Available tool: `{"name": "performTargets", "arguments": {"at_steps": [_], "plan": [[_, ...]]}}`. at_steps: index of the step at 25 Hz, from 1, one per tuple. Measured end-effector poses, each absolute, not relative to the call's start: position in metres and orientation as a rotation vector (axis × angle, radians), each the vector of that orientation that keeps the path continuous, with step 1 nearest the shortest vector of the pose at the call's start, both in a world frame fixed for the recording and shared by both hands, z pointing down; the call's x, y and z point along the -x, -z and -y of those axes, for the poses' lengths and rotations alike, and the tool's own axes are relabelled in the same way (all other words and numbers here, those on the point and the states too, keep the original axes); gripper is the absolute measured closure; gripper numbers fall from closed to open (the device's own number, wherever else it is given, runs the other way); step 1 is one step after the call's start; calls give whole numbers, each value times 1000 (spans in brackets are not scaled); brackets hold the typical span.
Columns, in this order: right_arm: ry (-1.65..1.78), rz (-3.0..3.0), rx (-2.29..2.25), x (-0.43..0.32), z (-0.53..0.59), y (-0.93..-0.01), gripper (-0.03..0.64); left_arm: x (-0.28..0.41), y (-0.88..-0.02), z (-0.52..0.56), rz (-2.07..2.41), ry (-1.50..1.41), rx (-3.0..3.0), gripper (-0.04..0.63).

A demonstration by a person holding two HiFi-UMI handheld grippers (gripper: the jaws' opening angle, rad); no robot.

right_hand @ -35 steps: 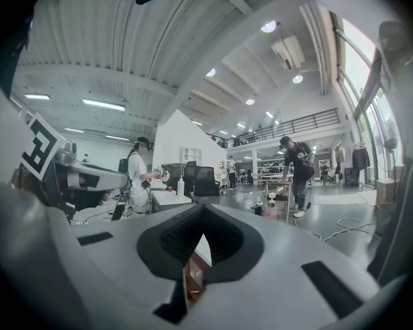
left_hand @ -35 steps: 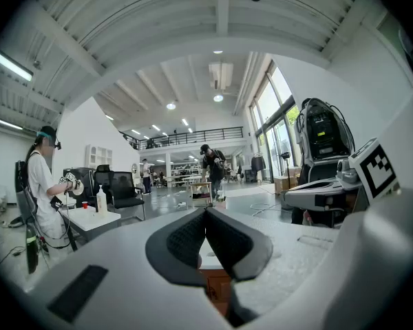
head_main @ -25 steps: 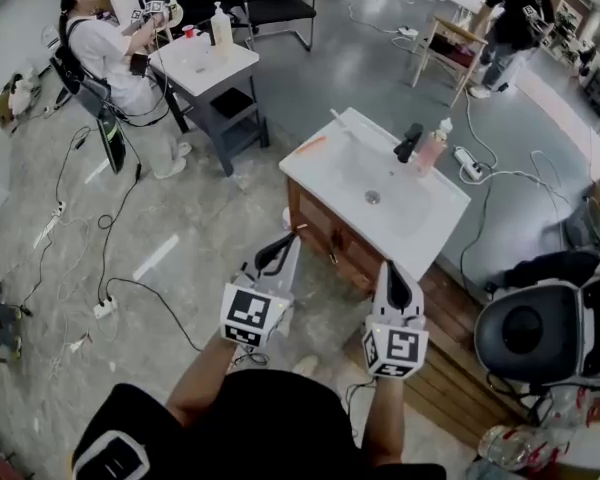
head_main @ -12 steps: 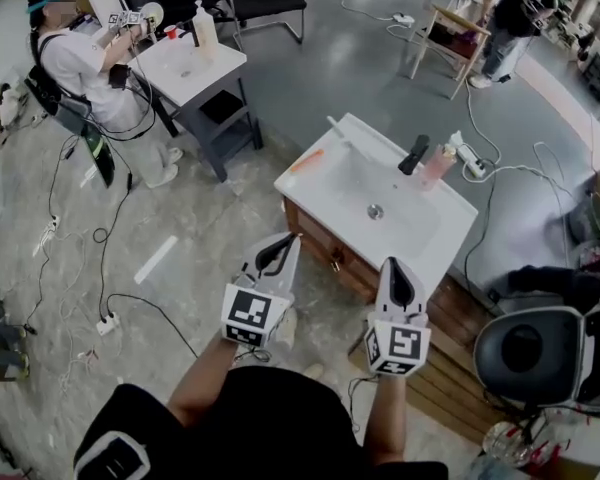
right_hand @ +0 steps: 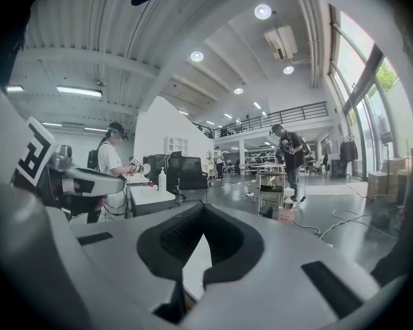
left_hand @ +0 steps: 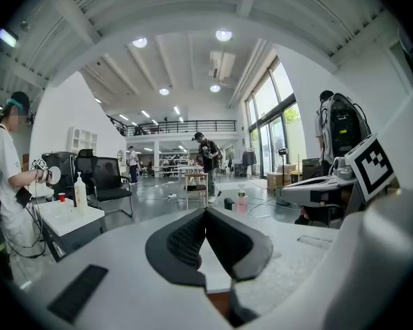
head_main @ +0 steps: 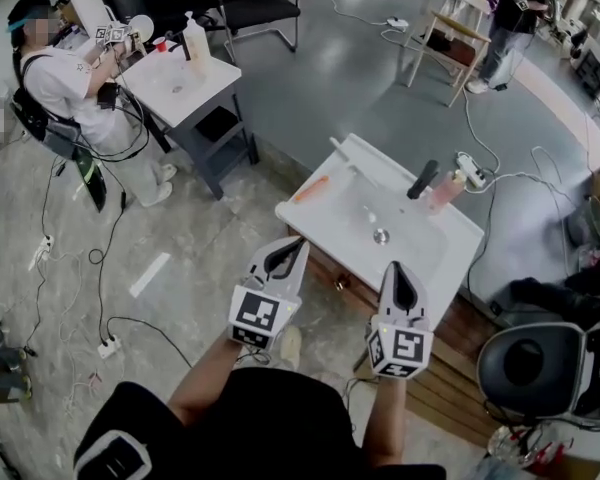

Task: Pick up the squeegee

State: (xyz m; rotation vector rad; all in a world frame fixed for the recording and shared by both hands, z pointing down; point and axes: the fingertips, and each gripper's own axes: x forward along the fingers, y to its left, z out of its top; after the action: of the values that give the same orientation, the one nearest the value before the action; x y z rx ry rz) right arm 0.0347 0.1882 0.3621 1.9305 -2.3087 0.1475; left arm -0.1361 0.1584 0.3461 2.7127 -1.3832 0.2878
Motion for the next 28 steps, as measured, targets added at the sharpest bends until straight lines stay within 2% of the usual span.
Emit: {"name": "performTargets", "arguments": {"at_steps": [16,28], "plan": [[-163,2283,-1965,-30,-112,-372,618,134,-355,-72,1332,-292,-2742,594],[-259,2262,-1928,-65,-14,-400,618,102,-381,32,1340,-343,-2686,594]]}}
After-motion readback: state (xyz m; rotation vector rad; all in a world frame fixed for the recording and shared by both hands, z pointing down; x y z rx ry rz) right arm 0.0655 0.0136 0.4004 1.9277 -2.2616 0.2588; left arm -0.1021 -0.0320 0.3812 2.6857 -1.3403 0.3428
